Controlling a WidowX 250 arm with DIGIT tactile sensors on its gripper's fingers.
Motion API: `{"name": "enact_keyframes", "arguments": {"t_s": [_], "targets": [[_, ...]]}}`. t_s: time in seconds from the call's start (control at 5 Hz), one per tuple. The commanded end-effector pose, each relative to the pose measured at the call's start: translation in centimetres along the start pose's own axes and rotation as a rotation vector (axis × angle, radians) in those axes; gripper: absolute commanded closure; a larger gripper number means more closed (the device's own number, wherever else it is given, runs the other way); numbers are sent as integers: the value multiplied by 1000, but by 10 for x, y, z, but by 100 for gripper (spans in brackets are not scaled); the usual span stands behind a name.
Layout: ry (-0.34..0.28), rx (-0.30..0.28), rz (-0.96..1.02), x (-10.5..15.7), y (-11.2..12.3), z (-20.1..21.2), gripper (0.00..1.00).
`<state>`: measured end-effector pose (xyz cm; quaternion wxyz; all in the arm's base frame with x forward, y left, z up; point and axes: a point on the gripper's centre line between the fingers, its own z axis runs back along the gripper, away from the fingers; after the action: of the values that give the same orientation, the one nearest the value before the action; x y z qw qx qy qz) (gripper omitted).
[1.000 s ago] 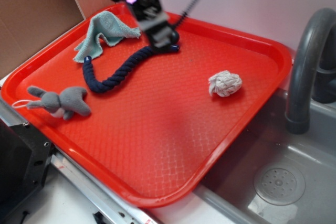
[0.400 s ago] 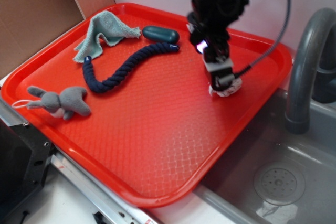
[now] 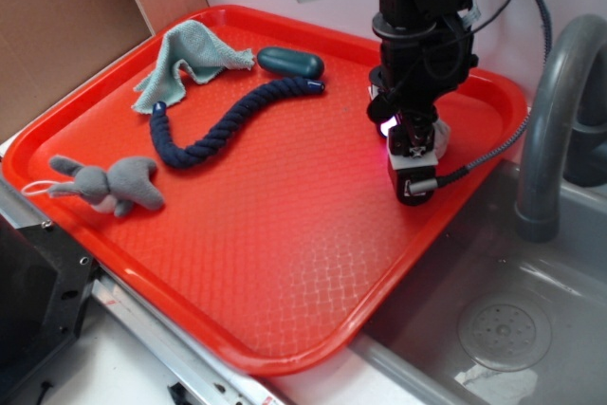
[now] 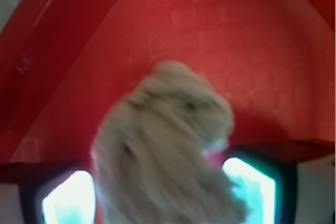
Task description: Grab the white paper.
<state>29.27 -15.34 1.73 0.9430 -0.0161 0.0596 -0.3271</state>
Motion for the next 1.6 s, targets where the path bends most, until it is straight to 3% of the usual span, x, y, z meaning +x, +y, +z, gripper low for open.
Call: {"name": "enact_keyframes", "arguments": {"t_s": [0.0, 0.2, 0.4, 0.6, 0.8, 1.2, 1.4], "targets": [[-42, 10, 11, 2, -11, 3, 100], [-47, 13, 12, 4, -11, 3, 100], [6, 118, 129, -6, -9, 17, 100], [-26, 107, 262, -41, -7, 59, 100], [7, 67, 420, -90, -2, 102, 100], [-76, 2, 651, -186, -22, 159, 100], [-101, 90, 725, -206, -30, 167, 100]]}}
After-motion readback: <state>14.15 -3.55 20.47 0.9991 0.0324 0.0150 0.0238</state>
